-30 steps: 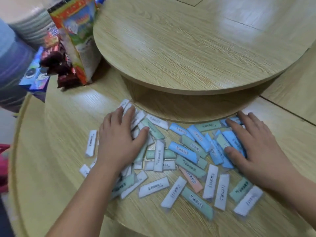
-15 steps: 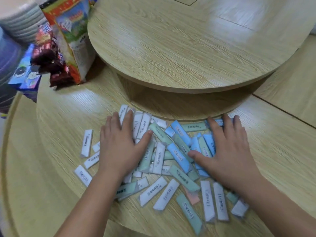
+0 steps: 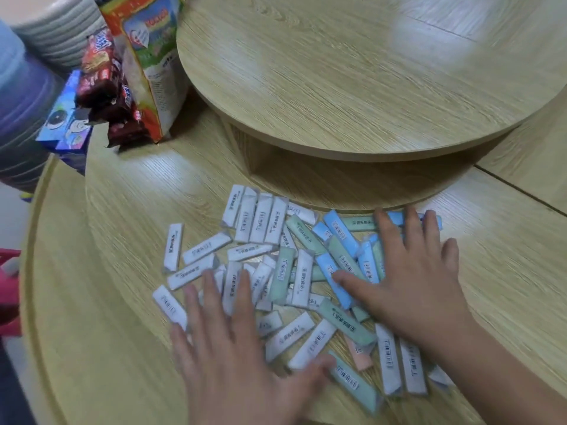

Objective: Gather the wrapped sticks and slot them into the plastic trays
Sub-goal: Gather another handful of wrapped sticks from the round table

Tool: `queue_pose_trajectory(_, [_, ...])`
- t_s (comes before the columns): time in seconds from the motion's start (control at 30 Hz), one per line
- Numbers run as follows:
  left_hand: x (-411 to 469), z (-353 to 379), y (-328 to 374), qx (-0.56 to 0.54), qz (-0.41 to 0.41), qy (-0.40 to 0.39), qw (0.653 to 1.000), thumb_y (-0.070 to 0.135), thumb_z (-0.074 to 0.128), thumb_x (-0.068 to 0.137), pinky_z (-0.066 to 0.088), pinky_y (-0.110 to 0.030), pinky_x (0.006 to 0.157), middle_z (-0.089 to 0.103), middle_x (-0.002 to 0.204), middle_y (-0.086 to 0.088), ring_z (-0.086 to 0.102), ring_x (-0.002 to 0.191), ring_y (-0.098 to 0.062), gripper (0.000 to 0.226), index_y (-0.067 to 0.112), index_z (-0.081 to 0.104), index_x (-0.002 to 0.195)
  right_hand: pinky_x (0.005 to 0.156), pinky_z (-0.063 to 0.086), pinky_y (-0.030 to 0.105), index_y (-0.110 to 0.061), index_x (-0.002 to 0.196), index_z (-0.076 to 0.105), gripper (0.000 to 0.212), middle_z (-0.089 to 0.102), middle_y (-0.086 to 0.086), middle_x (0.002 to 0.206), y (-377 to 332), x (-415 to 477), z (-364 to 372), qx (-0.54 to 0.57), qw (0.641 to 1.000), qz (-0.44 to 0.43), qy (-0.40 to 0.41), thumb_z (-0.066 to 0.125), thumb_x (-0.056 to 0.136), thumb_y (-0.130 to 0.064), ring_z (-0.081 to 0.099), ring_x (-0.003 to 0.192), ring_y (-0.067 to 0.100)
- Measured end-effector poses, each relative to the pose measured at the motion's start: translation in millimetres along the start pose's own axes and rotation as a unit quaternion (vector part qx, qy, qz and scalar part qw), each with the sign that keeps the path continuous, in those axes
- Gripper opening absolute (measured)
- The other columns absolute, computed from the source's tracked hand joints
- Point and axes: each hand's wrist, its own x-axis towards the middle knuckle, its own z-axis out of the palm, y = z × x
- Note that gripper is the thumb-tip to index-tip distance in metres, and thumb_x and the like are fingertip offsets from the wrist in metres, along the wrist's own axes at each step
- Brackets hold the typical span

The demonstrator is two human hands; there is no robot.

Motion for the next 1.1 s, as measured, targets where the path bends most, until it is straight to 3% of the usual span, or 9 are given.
queue_pose_trajectory(0.07, [-18.6, 21.4, 26.8, 0.019, 0.033, -0.016, 0.999, 0.095, 0.019, 0.073, 0.021, -0.063, 0.114, 0.027, 0.159, -0.025, 0.029, 0.145, -0.047, 0.111, 0.016, 0.033, 0.149, 0.117, 0.014, 0.061, -0.031, 0.150, 0.022, 0.103, 0.017, 0.009, 0.161, 11.2, 4.6, -4.4, 0.025, 0.998, 0.007, 0.049, 0.007, 0.070, -0.095, 0.003, 0.151, 0.033])
queue_pose_trajectory(0.17, [-30.3, 45.1, 51.7, 0.071, 0.072, -0.001, 0.995, 0.056, 0.032, 0.102, 0.046, -0.070, 0.095, 0.045, 0.145, -0.023, 0.054, 0.125, -0.051, 0.052, 0.020, 0.047, 0.137, 0.115, 0.023, 0.058, -0.027, 0.146, 0.034, 0.086, 0.029, 0.007, 0.155, 31.0, 11.6, -7.4, 0.075, 0.995, -0.014, 0.066, 0.016, 0.083, -0.082, 0.021, 0.145, 0.033])
queue_pose_trajectory(0.27, [-33.1, 69.1, 65.3, 0.089, 0.114, 0.034, 0.989, 0.095, 0.043, 0.066, 0.029, -0.072, 0.107, 0.035, 0.157, -0.023, 0.035, 0.143, -0.045, 0.111, 0.021, 0.040, 0.148, 0.112, 0.029, 0.049, -0.025, 0.148, 0.037, 0.074, 0.037, 0.004, 0.149, 43.2, 11.9, -3.5, 0.103, 0.990, -0.055, 0.079, 0.028, 0.088, -0.067, 0.035, 0.135, 0.028])
queue_pose_trajectory(0.33, [-23.7, 73.8, 62.7, 0.089, 0.123, 0.047, 0.987, 0.099, 0.048, 0.053, 0.018, -0.073, 0.112, 0.022, 0.162, -0.022, 0.018, 0.149, -0.046, 0.130, 0.019, 0.031, 0.154, 0.111, 0.031, 0.048, -0.019, 0.148, 0.040, 0.075, 0.041, 0.005, 0.146, 49.8, 9.2, -2.8, 0.106, 0.989, -0.071, 0.074, 0.029, 0.088, -0.064, 0.038, 0.133, 0.027])
queue_pose_trajectory(0.43, [-8.3, 73.2, 50.3, 0.084, 0.129, 0.075, 0.985, 0.098, 0.045, 0.061, 0.017, -0.073, 0.112, 0.016, 0.164, -0.023, 0.011, 0.151, -0.047, 0.126, 0.019, 0.022, 0.157, 0.114, 0.028, 0.049, -0.018, 0.150, 0.037, 0.082, 0.038, 0.007, 0.149, 54.8, 2.6, -3.0, 0.091, 0.992, -0.072, 0.054, 0.030, 0.085, -0.069, 0.034, 0.137, 0.027])
queue_pose_trajectory(0.53, [0.6, 67.2, 40.5, 0.052, 0.124, 0.137, 0.981, 0.091, 0.033, 0.077, 0.012, -0.074, 0.114, 0.017, 0.165, -0.023, 0.010, 0.152, -0.046, 0.108, 0.019, 0.027, 0.156, 0.120, 0.016, 0.051, -0.027, 0.155, 0.014, 0.106, 0.020, 0.006, 0.160, 40.9, -3.1, -1.4, 0.052, 0.998, -0.032, 0.009, 0.025, 0.072, -0.092, 0.011, 0.149, 0.027])
queue_pose_trajectory(0.7, [28.2, 42.4, 17.2, 0.038, -0.017, 0.152, 0.988, 0.092, 0.021, 0.080, 0.011, -0.075, 0.113, 0.013, 0.166, -0.020, 0.006, 0.153, -0.043, 0.108, 0.018, 0.024, 0.157, 0.118, 0.008, 0.058, -0.031, 0.154, -0.005, 0.127, 0.003, 0.010, 0.164, 6.3, -0.2, 5.1, -0.006, 1.000, 0.018, -0.007, 0.008, 0.053, -0.105, -0.006, 0.150, 0.033])
queue_pose_trajectory(0.87, [42.9, 38.1, 28.3, 0.099, -0.004, 0.023, 0.995, 0.092, 0.007, 0.078, 0.016, -0.075, 0.112, 0.021, 0.165, -0.019, 0.011, 0.152, -0.043, 0.110, 0.019, 0.026, 0.158, 0.112, 0.027, 0.054, -0.020, 0.151, 0.027, 0.108, 0.032, 0.012, 0.149, 7.5, -0.2, 10.5, -0.007, 0.998, 0.006, 0.059, 0.035, 0.068, -0.088, 0.028, 0.138, 0.034])
queue_pose_trajectory(1.1, [47.0, 51.5, 64.0, 0.070, 0.075, 0.022, 0.994, 0.085, 0.006, 0.085, 0.013, -0.070, 0.116, 0.030, 0.162, -0.018, 0.015, 0.152, -0.042, 0.101, 0.019, 0.035, 0.156, 0.092, 0.038, 0.046, -0.028, 0.140, 0.043, 0.083, 0.048, -0.002, 0.126, 21.4, 5.3, 13.4, 0.033, 0.992, -0.030, 0.117, 0.049, 0.069, -0.070, 0.044, 0.112, 0.024])
